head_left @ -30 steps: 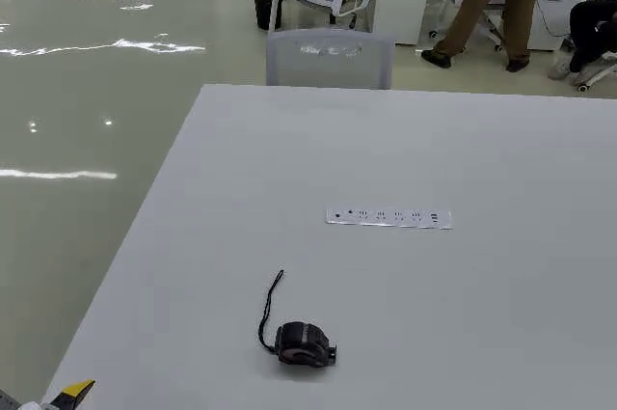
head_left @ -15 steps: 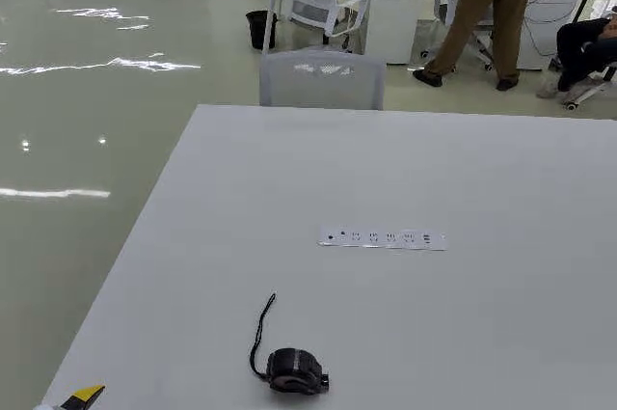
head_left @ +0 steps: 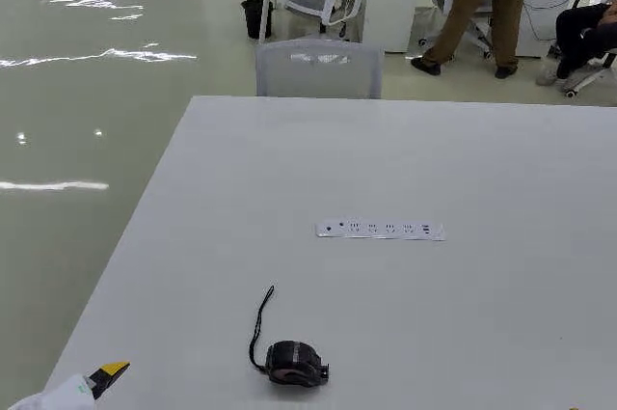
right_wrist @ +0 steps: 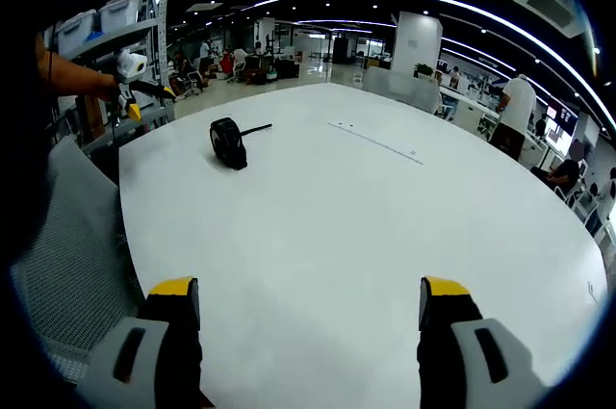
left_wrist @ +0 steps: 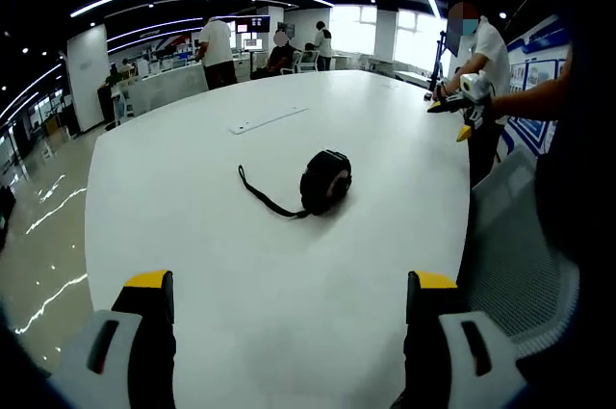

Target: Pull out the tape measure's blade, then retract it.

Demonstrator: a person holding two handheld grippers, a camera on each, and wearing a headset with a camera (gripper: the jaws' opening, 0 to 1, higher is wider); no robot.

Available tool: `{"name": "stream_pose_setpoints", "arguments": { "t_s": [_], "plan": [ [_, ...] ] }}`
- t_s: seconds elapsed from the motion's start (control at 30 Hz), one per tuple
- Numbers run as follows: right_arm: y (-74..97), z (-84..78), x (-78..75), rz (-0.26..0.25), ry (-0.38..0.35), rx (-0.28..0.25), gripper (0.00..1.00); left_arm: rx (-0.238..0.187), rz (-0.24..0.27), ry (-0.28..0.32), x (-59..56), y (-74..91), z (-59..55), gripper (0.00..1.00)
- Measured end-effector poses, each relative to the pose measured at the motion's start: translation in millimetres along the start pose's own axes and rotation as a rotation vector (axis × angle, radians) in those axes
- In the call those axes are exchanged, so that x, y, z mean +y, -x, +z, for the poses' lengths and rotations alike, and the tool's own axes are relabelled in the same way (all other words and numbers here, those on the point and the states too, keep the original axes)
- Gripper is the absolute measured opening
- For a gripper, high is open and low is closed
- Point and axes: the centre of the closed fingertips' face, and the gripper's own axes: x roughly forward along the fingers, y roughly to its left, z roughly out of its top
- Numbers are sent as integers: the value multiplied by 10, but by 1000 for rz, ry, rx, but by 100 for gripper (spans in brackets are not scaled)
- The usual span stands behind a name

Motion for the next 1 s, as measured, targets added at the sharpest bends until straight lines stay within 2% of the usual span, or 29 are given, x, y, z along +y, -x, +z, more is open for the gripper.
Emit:
{"name": "stream_pose_setpoints", "arguments": {
  "t_s": [0.13,0.23,0.4,0.5,0.6,0.77,0.9,0.97,1.0],
  "plan": [
    [-64,94,19,17,5,-10,97,-20,-1,-11,35,-5,142,99],
    [-116,121,27,29,13,-11,97,-21,-3,-19,68,-34,190,99],
    [-169,177,51,44,27,-9,97,-21,-23,-38,20,-63,300,99],
    [-194,204,33,43,37,-9,98,-29,-38,-47,25,-100,333,99],
    [-219,251,43,51,47,-13,97,-15,-50,-77,15,-142,350,99],
    [-278,323,62,64,68,-13,97,-17,-65,-88,17,-201,431,99],
    [-336,402,132,80,83,-21,97,-14,-81,-101,19,-274,475,99],
    [-375,427,166,91,92,-20,97,-13,-89,-108,-34,-299,540,99],
    [-391,438,180,96,96,-19,97,-13,-93,-111,-23,-323,539,99]
  ]
}}
